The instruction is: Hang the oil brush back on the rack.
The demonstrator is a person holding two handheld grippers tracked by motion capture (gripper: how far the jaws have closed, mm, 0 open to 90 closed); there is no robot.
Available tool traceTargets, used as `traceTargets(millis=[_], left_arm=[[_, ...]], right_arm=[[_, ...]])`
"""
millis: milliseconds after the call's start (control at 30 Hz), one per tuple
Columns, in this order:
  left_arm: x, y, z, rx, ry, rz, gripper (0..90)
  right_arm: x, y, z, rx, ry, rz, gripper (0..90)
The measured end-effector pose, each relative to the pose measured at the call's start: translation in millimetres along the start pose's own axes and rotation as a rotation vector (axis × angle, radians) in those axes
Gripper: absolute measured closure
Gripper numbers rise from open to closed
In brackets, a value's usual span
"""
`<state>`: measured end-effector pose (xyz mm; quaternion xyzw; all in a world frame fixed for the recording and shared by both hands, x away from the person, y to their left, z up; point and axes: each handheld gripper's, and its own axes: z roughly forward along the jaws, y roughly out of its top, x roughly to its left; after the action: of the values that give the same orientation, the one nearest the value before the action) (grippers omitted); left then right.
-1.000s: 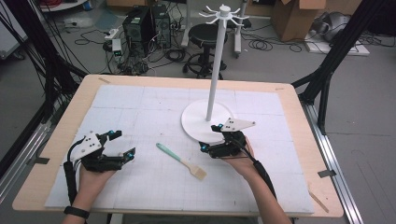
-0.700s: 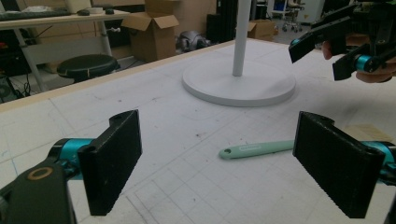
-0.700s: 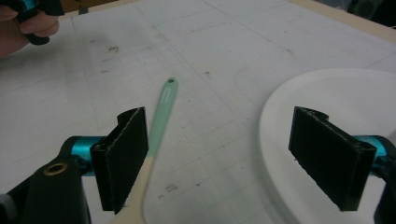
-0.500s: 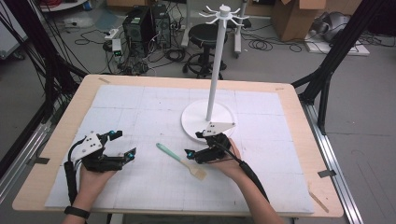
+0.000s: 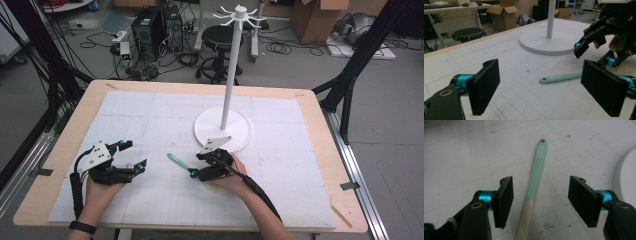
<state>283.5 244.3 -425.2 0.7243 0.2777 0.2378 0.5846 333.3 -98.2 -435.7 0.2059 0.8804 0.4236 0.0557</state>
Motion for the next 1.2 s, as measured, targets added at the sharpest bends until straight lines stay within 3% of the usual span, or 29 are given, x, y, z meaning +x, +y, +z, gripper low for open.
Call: traceTargets(millis=[367,433,667,800,933,1200], left_arm=[[-0.9,-0.4,0.1,0.010,-0.003,0.004,16.7],[-0.9,-0.5,0.3,0.013,-0.003,0.005,16.9],[-1.2,-0.9,0.9,0.021,-0.003,0.010,17.2],[-1.1,-1.6,2.1,0.037,0.002,0.013,17.6],[-2.0,-1.2,2.1,0.035,0.001,0.015,17.9],[-2.6,-1.2,1.8,0.045,0.005,0.022,18.4]], right_arm=[[7.8,0.5,8.0,0.070,-0.004,-0.032,61.6],[9.6,0.6,8.7,0.088,-0.020,-0.054,69.4],[10.6,0.7,9.7,0.107,-0.023,-0.040,70.2],[12.8,1.4,10.9,0.112,-0.030,-0.044,76.0],[11.6,2.0,11.4,0.117,-0.025,-0.003,79.5],[8.8,4.1,11.3,0.131,-0.017,0.030,82.0]])
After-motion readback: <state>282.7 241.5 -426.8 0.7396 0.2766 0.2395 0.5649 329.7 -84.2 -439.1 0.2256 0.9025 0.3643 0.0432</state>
